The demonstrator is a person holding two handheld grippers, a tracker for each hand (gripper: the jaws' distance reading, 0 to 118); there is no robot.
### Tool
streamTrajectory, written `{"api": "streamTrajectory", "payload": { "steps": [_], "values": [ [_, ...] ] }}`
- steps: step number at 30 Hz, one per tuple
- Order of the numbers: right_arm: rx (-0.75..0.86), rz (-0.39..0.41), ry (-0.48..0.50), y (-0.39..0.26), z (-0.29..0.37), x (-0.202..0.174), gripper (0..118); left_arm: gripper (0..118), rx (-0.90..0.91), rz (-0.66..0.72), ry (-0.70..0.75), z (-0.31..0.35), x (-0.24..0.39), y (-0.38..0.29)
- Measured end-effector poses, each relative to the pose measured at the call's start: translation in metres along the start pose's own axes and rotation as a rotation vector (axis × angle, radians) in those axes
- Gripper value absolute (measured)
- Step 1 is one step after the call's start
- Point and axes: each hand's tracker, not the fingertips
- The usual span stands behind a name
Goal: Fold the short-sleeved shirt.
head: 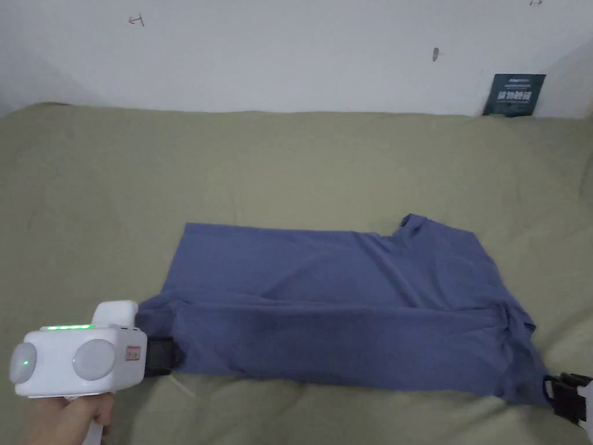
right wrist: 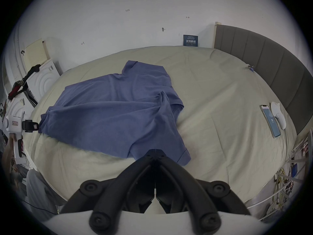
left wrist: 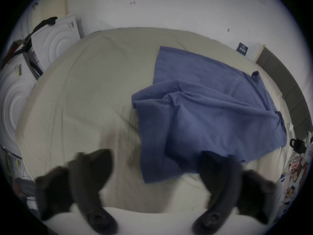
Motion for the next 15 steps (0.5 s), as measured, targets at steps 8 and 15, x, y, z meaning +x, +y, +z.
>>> {"api": "streamTrajectory", "payload": {
  "steps": [8,15],
  "values": [
    [-0.027,-0.038,0.023,0.006,-0.012,0.011,113,9,-0.010,-0.040,-0.022,0.000,0.022,0.000],
    [-0.103,0.046,0.000,0.011,-0.040,-0.001,101,9,-0.020,-0.030,-0.030,0.007,0.023,0.001]
  ]
}}
